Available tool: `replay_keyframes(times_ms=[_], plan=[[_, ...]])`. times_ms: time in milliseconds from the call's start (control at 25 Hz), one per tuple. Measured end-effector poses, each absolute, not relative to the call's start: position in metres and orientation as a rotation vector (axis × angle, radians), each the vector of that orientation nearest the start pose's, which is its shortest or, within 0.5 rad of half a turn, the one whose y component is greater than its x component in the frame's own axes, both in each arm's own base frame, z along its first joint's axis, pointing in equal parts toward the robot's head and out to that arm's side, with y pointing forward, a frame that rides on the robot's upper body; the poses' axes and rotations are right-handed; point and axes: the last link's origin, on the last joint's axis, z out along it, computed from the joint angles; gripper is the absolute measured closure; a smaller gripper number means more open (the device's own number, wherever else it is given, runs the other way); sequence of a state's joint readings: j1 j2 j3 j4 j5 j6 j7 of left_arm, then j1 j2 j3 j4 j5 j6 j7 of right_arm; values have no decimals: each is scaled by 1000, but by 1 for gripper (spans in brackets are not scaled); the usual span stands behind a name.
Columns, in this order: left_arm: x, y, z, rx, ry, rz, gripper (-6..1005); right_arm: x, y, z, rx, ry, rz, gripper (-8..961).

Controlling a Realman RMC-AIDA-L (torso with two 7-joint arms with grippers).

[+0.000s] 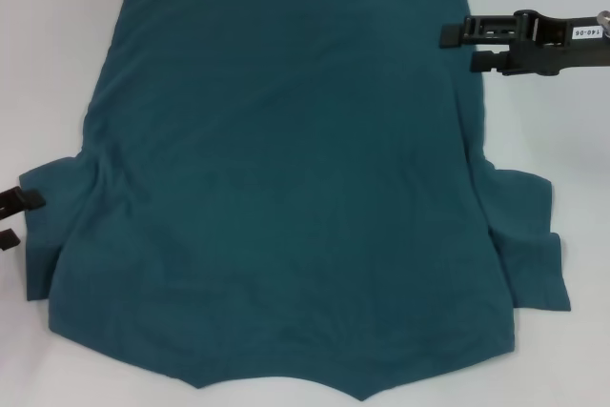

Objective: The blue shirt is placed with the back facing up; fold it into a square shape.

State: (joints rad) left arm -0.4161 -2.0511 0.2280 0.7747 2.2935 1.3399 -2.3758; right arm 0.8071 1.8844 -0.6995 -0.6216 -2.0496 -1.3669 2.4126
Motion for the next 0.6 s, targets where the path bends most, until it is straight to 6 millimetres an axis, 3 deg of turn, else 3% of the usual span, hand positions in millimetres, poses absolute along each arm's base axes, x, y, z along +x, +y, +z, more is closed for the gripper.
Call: replay_keyframes(times_ms=[600], plan=[[-386,306,67,-1540,-1972,-778,140,210,437,77,-2283,1601,713,30]])
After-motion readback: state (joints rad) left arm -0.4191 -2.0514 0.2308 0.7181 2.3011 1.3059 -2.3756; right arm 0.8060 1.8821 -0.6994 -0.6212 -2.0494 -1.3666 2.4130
